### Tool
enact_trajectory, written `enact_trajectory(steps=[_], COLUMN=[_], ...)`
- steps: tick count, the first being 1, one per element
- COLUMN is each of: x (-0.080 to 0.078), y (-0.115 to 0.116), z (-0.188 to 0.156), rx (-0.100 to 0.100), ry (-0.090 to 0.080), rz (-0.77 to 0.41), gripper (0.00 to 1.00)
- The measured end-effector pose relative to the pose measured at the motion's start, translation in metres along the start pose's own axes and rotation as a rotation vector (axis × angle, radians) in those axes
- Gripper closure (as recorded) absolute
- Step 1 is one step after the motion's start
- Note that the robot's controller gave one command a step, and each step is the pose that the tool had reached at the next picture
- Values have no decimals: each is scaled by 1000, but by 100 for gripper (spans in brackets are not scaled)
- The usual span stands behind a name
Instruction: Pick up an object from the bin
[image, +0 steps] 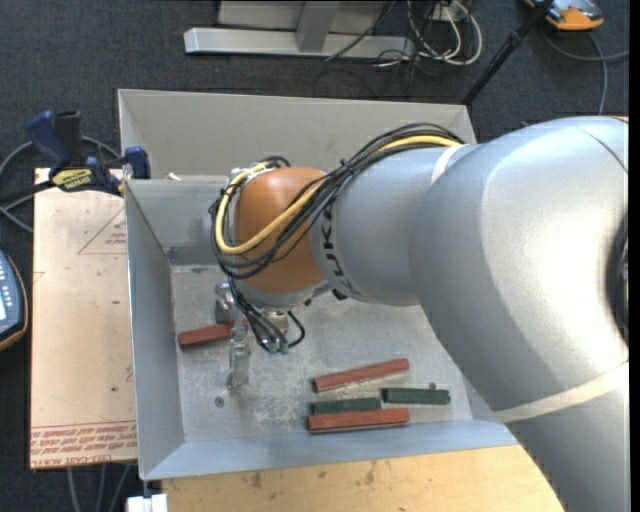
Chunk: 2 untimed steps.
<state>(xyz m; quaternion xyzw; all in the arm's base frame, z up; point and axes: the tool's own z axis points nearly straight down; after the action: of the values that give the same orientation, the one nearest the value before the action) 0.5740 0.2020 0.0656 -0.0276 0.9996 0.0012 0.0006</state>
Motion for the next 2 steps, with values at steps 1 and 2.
enact_trajectory(steps=[1, 2], x=[-1, -1], y=[0, 1], z=[0, -1], rx=[0, 0], ry=[0, -1], rz=[1, 2], gripper=[0, 0])
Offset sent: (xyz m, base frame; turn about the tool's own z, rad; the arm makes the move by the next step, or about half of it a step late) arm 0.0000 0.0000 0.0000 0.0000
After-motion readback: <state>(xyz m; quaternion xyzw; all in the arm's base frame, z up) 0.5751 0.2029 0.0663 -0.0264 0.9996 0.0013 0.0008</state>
